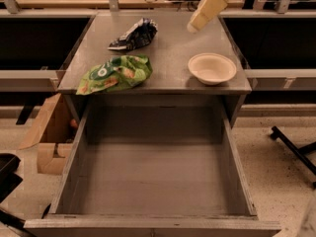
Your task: Place blue chip bag into top drawer
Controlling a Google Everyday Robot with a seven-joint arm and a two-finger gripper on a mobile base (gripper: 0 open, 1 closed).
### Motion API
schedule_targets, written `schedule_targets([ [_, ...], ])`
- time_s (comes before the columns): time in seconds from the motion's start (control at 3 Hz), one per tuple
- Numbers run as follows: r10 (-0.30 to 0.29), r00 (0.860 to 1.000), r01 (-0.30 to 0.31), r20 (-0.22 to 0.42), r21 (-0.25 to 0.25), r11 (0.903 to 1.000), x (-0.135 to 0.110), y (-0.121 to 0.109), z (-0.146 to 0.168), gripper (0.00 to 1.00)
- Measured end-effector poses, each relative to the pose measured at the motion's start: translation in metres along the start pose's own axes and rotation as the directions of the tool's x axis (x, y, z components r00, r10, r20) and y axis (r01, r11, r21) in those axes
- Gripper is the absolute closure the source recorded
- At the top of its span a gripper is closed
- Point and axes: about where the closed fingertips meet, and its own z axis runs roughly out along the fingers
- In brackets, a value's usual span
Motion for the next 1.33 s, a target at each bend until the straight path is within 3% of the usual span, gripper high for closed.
schedule_targets([
  [0.67,0.050,0.996,-0.045,0.074,-0.071,0.9964,-0.004,-0.015,0.156,0.00],
  [1.33,0.094,0.993,-0.087,0.072,-0.099,0.9913,-0.005,-0.013,0.266,0.00],
])
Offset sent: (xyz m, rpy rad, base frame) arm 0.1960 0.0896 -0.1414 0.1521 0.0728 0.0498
